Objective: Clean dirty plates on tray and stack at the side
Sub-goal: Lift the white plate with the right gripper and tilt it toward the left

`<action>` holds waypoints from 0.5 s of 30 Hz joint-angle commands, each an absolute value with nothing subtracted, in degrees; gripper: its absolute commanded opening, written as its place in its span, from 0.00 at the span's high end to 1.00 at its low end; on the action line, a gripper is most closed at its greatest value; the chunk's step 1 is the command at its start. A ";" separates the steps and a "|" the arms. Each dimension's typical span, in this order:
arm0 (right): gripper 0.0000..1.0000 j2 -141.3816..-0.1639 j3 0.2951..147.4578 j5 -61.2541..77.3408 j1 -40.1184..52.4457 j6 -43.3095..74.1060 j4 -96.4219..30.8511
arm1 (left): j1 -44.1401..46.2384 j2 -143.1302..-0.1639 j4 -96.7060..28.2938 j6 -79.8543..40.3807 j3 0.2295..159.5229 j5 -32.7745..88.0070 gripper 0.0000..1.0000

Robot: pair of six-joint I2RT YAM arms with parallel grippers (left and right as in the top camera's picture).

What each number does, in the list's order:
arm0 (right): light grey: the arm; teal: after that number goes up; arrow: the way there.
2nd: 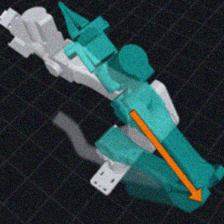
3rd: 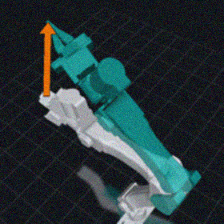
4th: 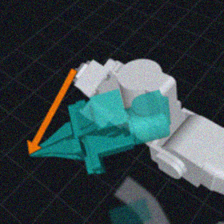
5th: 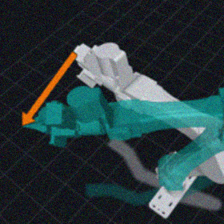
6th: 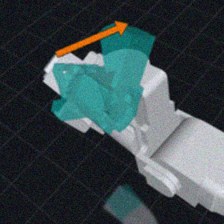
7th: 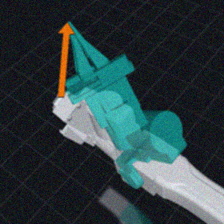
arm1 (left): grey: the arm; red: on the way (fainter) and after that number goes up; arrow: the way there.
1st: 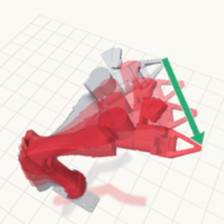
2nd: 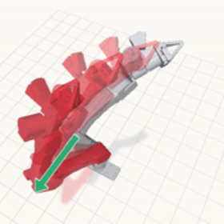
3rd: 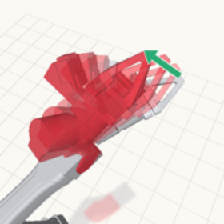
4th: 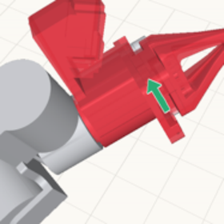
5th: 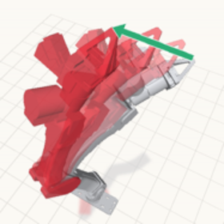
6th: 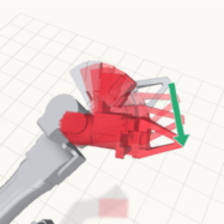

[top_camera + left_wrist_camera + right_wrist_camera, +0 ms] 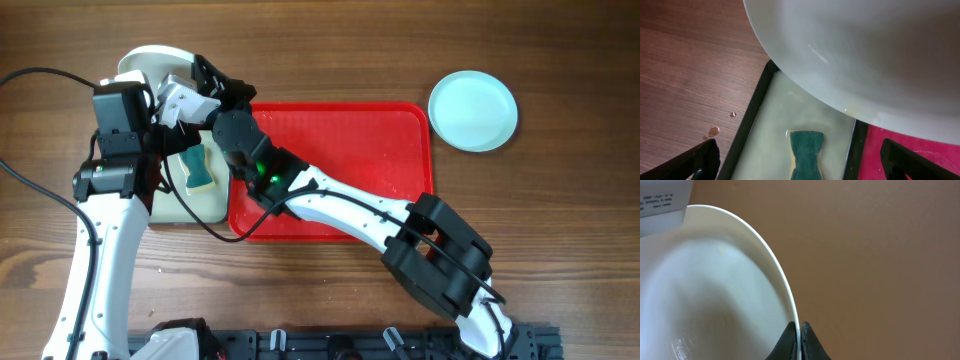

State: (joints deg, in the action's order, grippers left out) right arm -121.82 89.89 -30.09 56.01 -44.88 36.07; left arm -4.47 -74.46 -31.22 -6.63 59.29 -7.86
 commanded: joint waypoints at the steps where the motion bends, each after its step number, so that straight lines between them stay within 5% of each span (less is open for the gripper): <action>1: 0.96 -121.67 90.74 -30.44 56.34 -45.04 36.58 | -4.45 -74.59 -31.07 -6.39 59.99 -8.16 0.00; 15: 0.96 -121.67 90.74 -30.44 55.79 -44.36 36.29 | -4.45 -74.59 -31.07 -6.39 59.99 -8.16 0.00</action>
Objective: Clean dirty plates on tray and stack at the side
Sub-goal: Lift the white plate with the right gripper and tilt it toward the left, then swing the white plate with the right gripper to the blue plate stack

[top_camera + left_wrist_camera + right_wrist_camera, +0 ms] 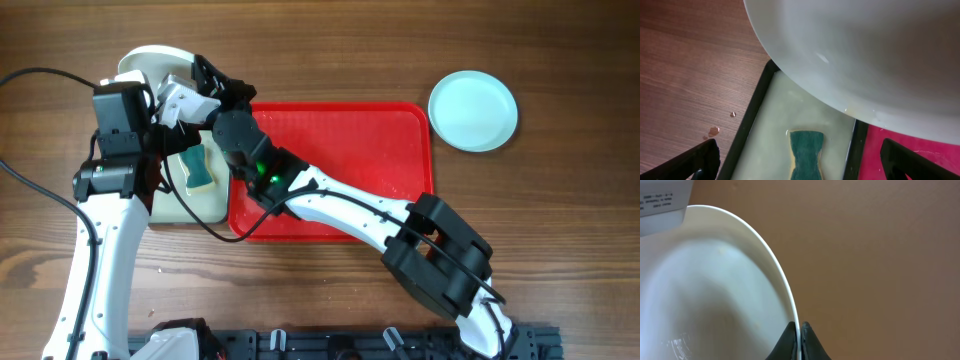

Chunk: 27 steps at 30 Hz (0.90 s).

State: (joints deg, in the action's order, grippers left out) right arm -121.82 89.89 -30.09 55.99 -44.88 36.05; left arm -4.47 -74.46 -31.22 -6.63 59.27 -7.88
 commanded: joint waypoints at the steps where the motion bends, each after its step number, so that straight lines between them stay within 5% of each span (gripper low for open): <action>1: 0.96 -121.67 90.74 -30.46 55.79 -43.11 36.10 | -4.47 -74.56 -31.07 -6.39 59.99 -8.16 0.00; 7: 0.96 -121.67 90.74 -28.86 53.15 -20.53 24.64 | -4.47 -74.59 -31.07 -6.39 59.99 -8.16 0.00; 14: 0.96 -121.45 90.74 -10.98 47.11 3.64 4.29 | -4.45 -74.56 -31.07 -6.39 59.99 -8.14 0.00; 20: 0.96 -117.95 90.76 8.49 41.15 11.51 -8.27 | -4.45 -74.59 -31.07 -6.39 59.99 -8.14 0.00; 27: 0.96 -110.39 90.76 10.83 29.95 13.87 -19.86 | -4.47 -74.59 -31.07 -6.39 59.99 -8.16 0.00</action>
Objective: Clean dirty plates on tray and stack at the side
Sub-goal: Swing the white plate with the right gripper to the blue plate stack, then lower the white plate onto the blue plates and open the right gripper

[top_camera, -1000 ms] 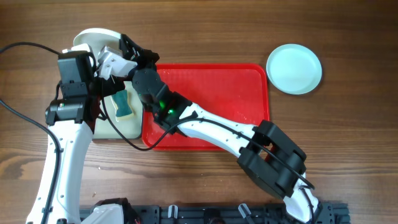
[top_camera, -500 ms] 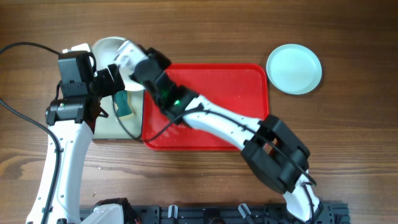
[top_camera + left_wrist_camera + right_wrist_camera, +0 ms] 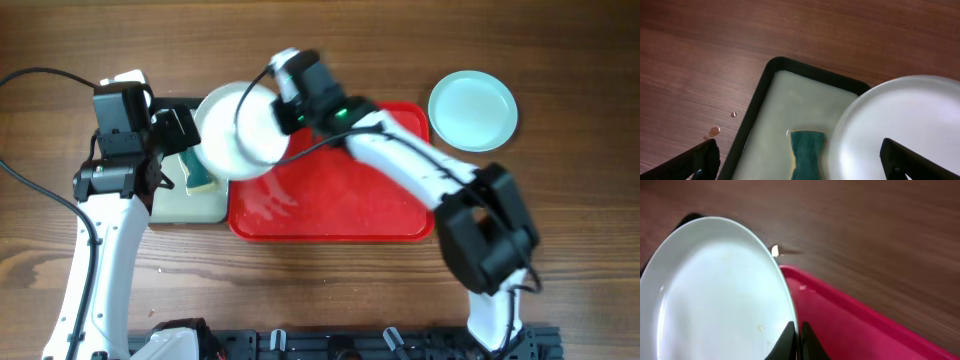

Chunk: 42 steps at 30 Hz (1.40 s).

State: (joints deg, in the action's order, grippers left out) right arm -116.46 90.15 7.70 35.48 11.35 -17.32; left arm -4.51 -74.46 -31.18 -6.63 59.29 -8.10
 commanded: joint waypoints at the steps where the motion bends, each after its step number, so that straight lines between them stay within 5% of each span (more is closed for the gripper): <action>1: 0.96 -109.25 90.76 10.83 27.20 13.85 -22.02 | -4.45 -74.59 -31.07 -6.39 59.99 -8.16 0.00; 18: 0.96 -107.53 88.29 6.17 -14.00 13.91 -34.26 | -4.45 -74.59 -31.07 -6.39 59.99 -8.14 0.00; 36: 0.96 -110.80 79.22 4.73 -17.26 15.16 -31.14 | -4.45 -74.59 -31.07 -6.39 59.99 -8.16 0.00; 37: 0.92 -110.80 79.22 4.73 -17.19 15.18 -31.16 | -4.47 -74.59 -31.07 -6.39 59.99 -8.14 0.00; 40: 0.49 -110.80 79.22 4.73 -17.21 14.98 -31.66 | -4.45 -74.59 -31.07 -6.39 59.99 -8.16 0.00; 42: 0.33 -110.80 79.22 4.73 -17.21 14.94 -32.93 | -4.45 -74.59 -31.07 -6.39 59.99 -8.16 0.00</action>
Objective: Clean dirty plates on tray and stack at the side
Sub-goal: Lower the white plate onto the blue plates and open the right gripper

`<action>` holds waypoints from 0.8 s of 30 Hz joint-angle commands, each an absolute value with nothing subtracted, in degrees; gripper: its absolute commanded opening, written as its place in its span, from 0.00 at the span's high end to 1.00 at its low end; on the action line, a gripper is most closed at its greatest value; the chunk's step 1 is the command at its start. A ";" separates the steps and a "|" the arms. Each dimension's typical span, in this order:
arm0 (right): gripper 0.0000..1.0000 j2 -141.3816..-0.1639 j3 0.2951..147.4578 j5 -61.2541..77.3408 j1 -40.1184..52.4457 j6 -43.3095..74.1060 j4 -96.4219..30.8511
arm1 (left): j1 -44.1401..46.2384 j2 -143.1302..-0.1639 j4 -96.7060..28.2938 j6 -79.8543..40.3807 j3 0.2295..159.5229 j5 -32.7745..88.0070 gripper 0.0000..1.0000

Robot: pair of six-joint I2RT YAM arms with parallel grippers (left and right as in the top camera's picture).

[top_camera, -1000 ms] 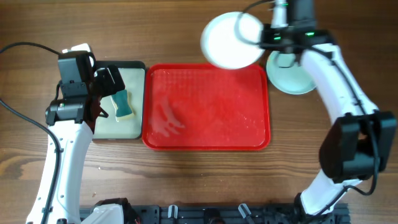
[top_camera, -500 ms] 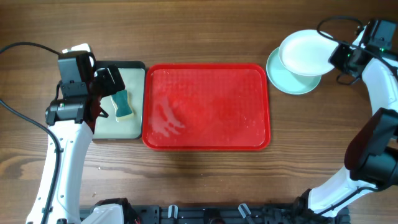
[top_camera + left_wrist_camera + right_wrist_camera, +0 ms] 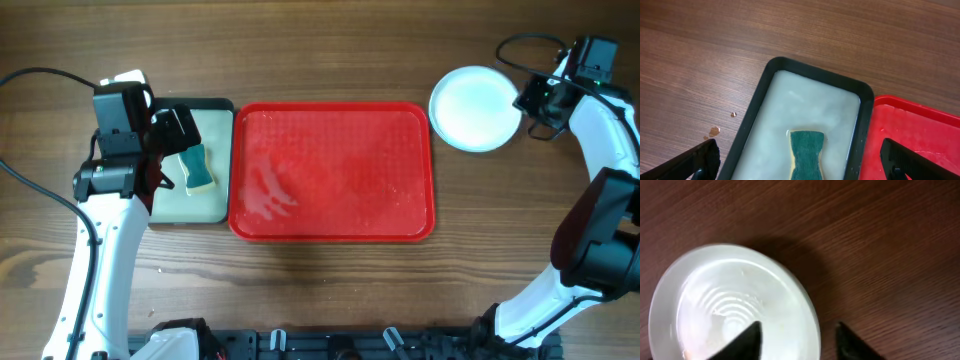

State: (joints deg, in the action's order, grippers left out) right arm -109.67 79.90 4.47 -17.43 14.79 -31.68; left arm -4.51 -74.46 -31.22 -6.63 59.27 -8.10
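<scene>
A white plate [image 3: 472, 105] lies on the table right of the red tray [image 3: 332, 225], with a pale green edge of another plate showing under it. My right gripper [image 3: 532, 100] is open at its right rim. In the right wrist view the plate [image 3: 730, 305] lies flat and the gripper [image 3: 799, 342] straddles its edge, holding nothing. My left gripper [image 3: 172, 150] hangs open over the black basin [image 3: 222, 108]. The green sponge [image 3: 806, 150] lies in the basin's cloudy water, below the left gripper [image 3: 800, 165].
The red tray [image 3: 920, 120] holds only wet streaks and touches the basin [image 3: 765, 85] on its right side. A few water drops [image 3: 714, 131] sit on the wood left of the basin. The right arm's cable loops near the table's far right corner.
The right gripper held the white plate over the tray's left end; now the plate lies on the pale plate at the right and the gripper is open beside it. The left arm has not moved.
At the two oldest moments my right gripper held the white plate tilted over the basin, close to the open left gripper. Then it held the plate level over the tray's left end. Now the plate rests on the other one at the right, let go.
</scene>
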 commanded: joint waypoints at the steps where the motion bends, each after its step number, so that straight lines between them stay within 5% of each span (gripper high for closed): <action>1: 0.30 -110.80 79.22 4.73 -17.21 14.94 -33.32 | -4.45 -74.59 -31.07 -6.39 59.99 -8.14 0.00; 16: 0.19 -110.80 79.22 11.66 -2.28 -4.49 -36.12 | -4.45 -74.59 -31.07 -6.39 59.99 -8.14 0.00; 17: 0.01 -110.80 79.22 11.64 -1.69 -4.54 -36.12 | -4.47 -74.59 -31.07 -6.39 59.99 -8.16 0.00; 24: 0.00 -110.80 79.22 11.70 -1.37 -4.10 -34.96 | -4.45 -74.56 -31.07 -6.39 59.99 -8.16 0.00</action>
State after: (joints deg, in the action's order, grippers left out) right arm -109.67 79.90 10.92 -1.32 -3.14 -35.59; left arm -4.51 -74.46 -31.22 -6.63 59.27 -8.10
